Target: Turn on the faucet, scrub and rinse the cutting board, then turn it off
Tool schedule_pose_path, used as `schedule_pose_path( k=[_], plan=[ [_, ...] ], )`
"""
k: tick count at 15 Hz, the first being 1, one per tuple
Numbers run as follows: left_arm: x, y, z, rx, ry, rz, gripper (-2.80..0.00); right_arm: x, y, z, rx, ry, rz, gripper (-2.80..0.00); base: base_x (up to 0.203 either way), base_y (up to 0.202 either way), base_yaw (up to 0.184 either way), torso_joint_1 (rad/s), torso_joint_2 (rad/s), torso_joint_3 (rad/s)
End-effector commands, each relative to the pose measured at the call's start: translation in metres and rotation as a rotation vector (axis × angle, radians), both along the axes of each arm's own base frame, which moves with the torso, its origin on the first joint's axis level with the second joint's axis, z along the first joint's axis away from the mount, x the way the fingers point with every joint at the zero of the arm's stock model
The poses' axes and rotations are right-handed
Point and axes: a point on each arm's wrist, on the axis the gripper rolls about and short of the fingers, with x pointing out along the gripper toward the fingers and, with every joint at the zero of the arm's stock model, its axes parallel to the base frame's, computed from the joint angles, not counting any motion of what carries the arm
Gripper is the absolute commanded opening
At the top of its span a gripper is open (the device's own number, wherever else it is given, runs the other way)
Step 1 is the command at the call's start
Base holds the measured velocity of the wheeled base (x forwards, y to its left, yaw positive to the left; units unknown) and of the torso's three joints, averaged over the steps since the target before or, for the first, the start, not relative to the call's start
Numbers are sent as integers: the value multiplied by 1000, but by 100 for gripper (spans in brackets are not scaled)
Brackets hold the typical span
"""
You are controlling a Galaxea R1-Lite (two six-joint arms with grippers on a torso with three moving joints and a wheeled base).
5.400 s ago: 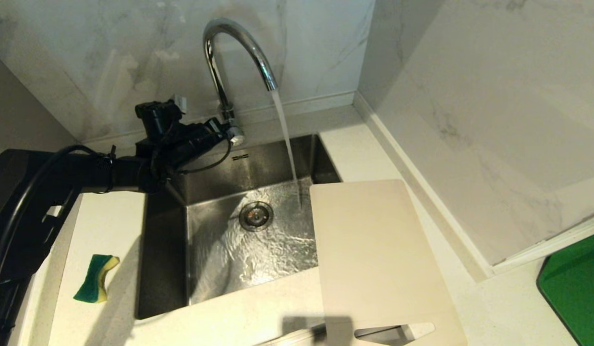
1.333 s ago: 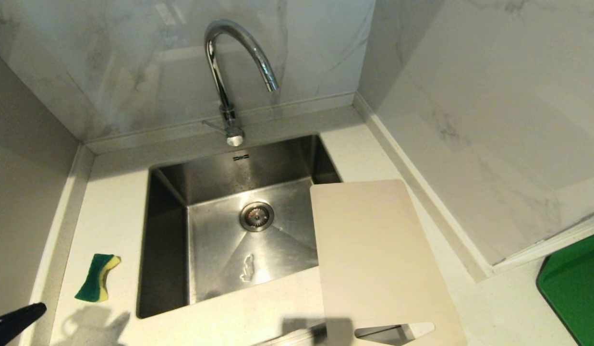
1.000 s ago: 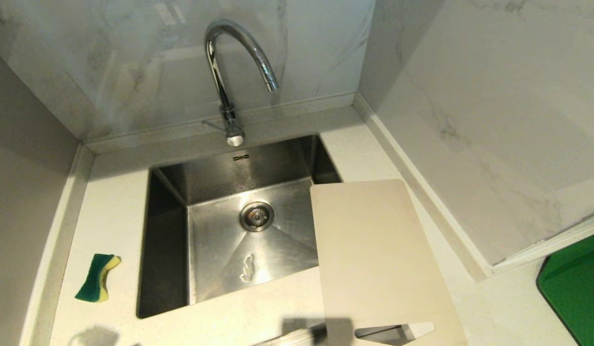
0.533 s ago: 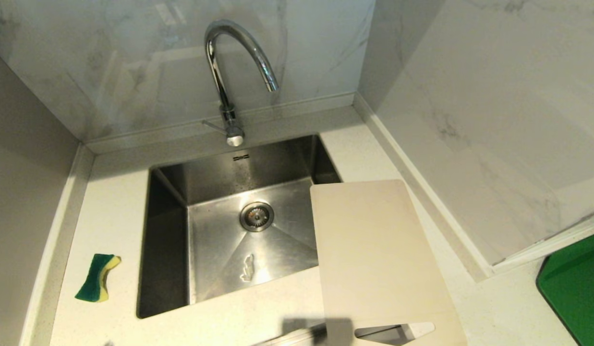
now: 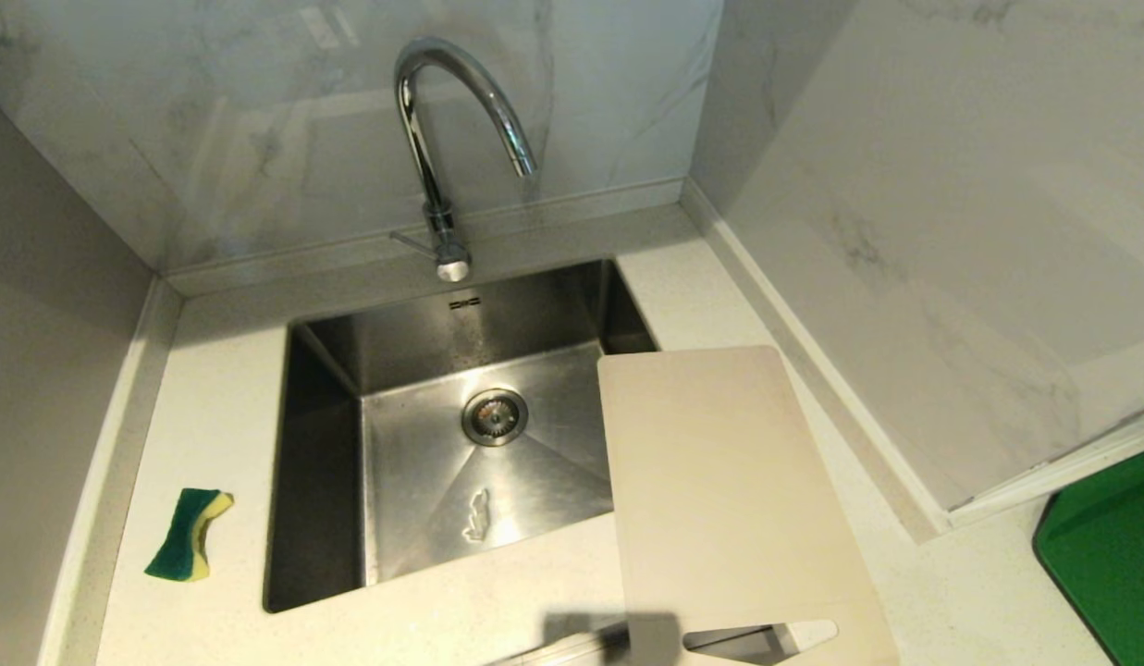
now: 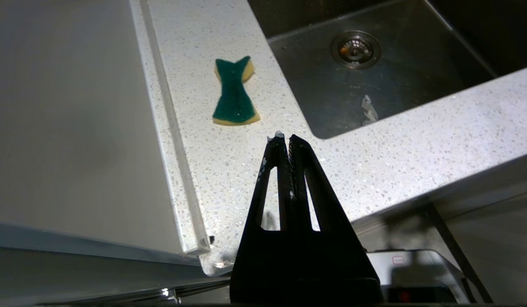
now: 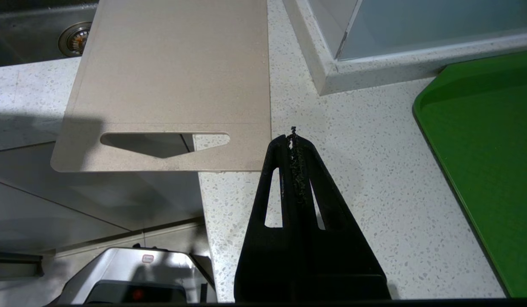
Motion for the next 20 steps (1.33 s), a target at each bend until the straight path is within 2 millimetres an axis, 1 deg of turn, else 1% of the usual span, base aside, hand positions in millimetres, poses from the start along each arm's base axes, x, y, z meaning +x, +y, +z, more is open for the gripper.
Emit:
schedule_pose_path(
  k=[1, 3, 5, 11, 14, 20],
  plan=[
    [-1, 0, -2, -7, -12, 3, -280, 0, 0, 0, -1, 1, 0, -280, 0, 0, 0, 0, 0, 0],
    [-1, 0, -2, -15, -13, 3, -280, 0, 0, 0, -1, 1, 0, -280, 0, 0, 0, 0, 0, 0],
    [-1, 0, -1, -59, -19, 7, -280, 0, 0, 0, -1, 1, 0, -280, 0, 0, 0, 0, 0, 0],
    [-1, 0, -1, -58, -19, 7, -280, 0, 0, 0, -1, 3, -1, -280, 0, 0, 0, 0, 0, 0],
    [-1, 0, -1, -58, -19, 7, -280, 0, -1, 0, 48, 1, -23, -280, 0, 0, 0, 0, 0, 0],
    [-1, 0, -1, -60, -19, 8, -280, 0, -1, 0, 60, -1, -27, -280, 0, 0, 0, 0, 0, 0]
  ],
)
